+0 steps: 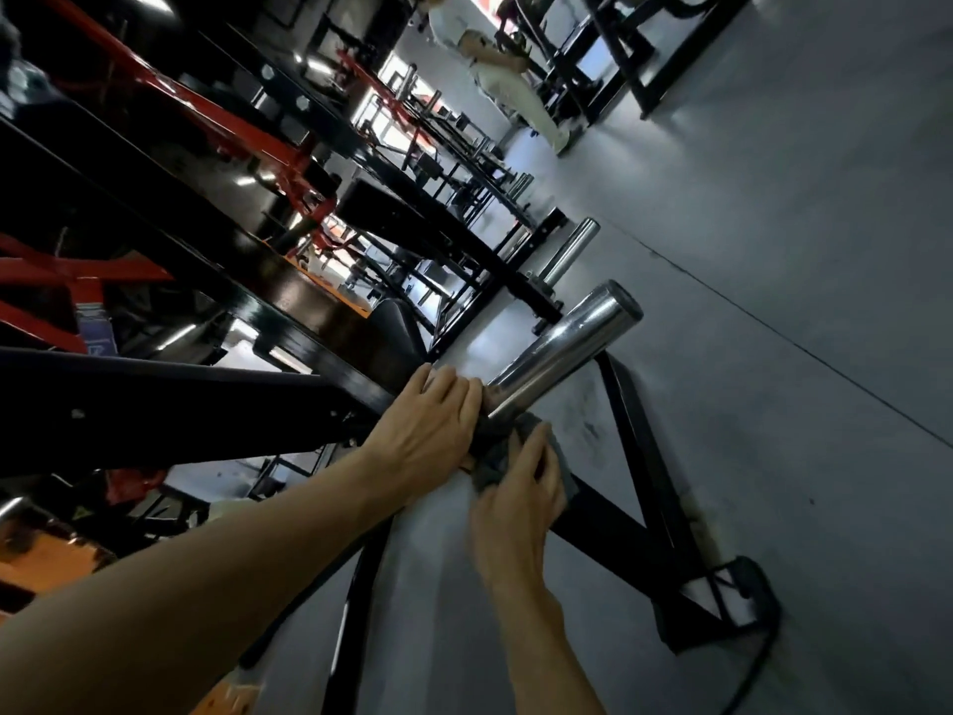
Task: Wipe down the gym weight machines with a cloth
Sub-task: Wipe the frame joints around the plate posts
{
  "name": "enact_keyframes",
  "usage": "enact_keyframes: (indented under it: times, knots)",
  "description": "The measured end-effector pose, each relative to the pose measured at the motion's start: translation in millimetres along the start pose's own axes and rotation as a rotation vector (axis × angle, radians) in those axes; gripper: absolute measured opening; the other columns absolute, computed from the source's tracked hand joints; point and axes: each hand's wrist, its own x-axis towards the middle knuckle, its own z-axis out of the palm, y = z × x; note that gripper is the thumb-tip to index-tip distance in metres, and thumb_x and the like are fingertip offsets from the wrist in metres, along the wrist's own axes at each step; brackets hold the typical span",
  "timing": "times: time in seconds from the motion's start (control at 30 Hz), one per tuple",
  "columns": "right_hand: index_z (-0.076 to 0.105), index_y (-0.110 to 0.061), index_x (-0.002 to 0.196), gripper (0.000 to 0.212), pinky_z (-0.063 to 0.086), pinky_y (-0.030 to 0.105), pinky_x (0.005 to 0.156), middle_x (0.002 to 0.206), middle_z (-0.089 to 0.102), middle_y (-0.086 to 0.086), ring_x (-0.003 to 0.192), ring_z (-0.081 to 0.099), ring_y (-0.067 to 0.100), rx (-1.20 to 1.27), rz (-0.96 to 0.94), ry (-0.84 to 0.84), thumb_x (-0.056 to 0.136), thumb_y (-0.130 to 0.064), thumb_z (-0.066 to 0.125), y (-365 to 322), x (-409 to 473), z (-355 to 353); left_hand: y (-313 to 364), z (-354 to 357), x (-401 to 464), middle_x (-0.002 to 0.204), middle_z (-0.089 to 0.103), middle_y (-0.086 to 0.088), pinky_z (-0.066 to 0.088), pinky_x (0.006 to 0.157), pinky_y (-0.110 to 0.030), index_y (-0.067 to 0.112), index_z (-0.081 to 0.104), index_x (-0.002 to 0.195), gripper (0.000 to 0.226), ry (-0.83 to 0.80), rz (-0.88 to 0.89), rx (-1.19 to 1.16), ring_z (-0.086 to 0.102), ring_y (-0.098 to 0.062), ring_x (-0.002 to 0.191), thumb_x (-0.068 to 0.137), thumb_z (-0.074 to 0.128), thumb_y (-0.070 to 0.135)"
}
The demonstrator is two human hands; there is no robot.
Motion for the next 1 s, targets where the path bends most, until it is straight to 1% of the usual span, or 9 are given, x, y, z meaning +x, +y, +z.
enact_keyframes:
  times: [0.13, 0.3, 0.47, 0.57, 0.63, 0.7, 0.8, 0.9, 1.0]
  knots:
    - [0.004, -0.019, 0.162, 0.086, 0.01, 0.048, 0.123, 0.166, 0.013, 0.008, 0.153, 0.006, 0.027, -0.022, 0.009, 0.031, 0.096, -0.009, 0.057, -15, 3, 9, -1, -5, -1, 0.133, 0.055, -0.021, 0.039, 0.108, -0.051, -0.007, 0.037, 0.145, 0.063, 0.101, -0.025, -0.011, 0.048, -0.038, 0.124, 0.097, 0.008, 0.021]
    - [0.024, -0.027, 0.156, 0.077, 0.039, 0.052, 0.114, 0.155, 0.039, 0.007, 0.141, 0.039, 0.028, 0.089, -0.052, 0.089, 0.091, 0.0, 0.056, 4, -6, 18, 10, 6, -10, 0.154, 0.036, -0.025, 0.023, 0.12, -0.054, -0.006, 0.017, 0.155, 0.063, 0.107, -0.101, -0.026, 0.024, -0.041, 0.148, 0.102, 0.021, 0.028]
    - [0.04, -0.019, 0.148, 0.063, 0.046, 0.032, 0.11, 0.149, 0.049, 0.001, 0.136, 0.047, 0.01, 0.117, -0.168, 0.057, 0.093, 0.009, 0.049, 21, -21, -2, 38, 29, -35, 0.166, -0.009, -0.028, 0.002, 0.125, -0.055, -0.005, -0.018, 0.155, 0.075, 0.182, -0.193, -0.012, -0.012, -0.04, 0.154, 0.108, 0.021, 0.038]
    - [0.049, -0.023, 0.139, 0.058, 0.05, 0.01, 0.089, 0.131, 0.061, -0.007, 0.116, 0.058, -0.003, 0.167, -0.177, -0.004, 0.092, 0.01, 0.05, 33, -39, -17, 65, 45, -57, 0.161, -0.025, -0.03, -0.007, 0.126, -0.053, -0.006, -0.023, 0.152, 0.069, 0.223, -0.258, -0.05, -0.021, -0.041, 0.152, 0.106, 0.015, 0.028]
    - [0.055, -0.029, 0.128, 0.046, 0.052, 0.011, 0.082, 0.118, 0.065, -0.013, 0.103, 0.062, -0.005, 0.225, -0.108, -0.012, 0.094, 0.003, 0.056, 53, -48, -22, 89, 60, -72, 0.158, -0.031, -0.03, -0.016, 0.122, -0.054, -0.007, -0.024, 0.151, 0.068, 0.21, -0.263, -0.072, -0.027, -0.043, 0.149, 0.1, 0.007, 0.023]
    - [0.059, -0.031, 0.121, 0.033, 0.057, 0.026, 0.086, 0.112, 0.068, -0.009, 0.1, 0.066, 0.005, 0.232, 0.022, 0.031, 0.097, -0.008, 0.061, 83, -55, -28, 118, 80, -85, 0.16, -0.029, -0.029, -0.02, 0.12, -0.054, -0.007, -0.023, 0.152, 0.069, 0.227, -0.261, -0.147, -0.029, -0.043, 0.149, 0.097, 0.009, 0.021]
    - [0.063, -0.018, 0.114, 0.029, 0.058, 0.042, 0.086, 0.107, 0.067, 0.007, 0.092, 0.065, 0.025, 0.266, 0.33, 0.157, 0.096, 0.003, 0.055, 143, -55, -52, 172, 116, -93, 0.16, -0.026, -0.03, -0.022, 0.119, -0.055, -0.009, -0.018, 0.153, 0.071, 0.244, -0.203, -0.237, -0.028, -0.044, 0.148, 0.098, 0.019, 0.017]
    - [0.056, -0.002, 0.106, 0.02, 0.045, 0.026, 0.043, 0.077, 0.051, 0.015, 0.058, 0.045, 0.025, 0.227, 0.595, 0.357, 0.092, 0.012, 0.051, 199, -59, -92, 230, 132, -91, 0.16, -0.028, -0.03, -0.02, 0.121, -0.054, -0.009, -0.014, 0.154, 0.068, 0.243, -0.106, -0.34, -0.028, -0.045, 0.148, 0.095, 0.013, 0.01]
    - [0.05, 0.001, 0.101, 0.018, 0.032, 0.021, 0.034, 0.066, 0.043, 0.014, 0.053, 0.038, 0.023, -0.043, 0.604, 0.401, 0.091, 0.016, 0.048, 235, -62, -133, 266, 124, -79, 0.157, -0.03, -0.028, -0.017, 0.12, -0.052, -0.007, -0.016, 0.154, 0.064, 0.209, 0.038, -0.356, -0.029, -0.044, 0.145, 0.098, 0.008, 0.013]
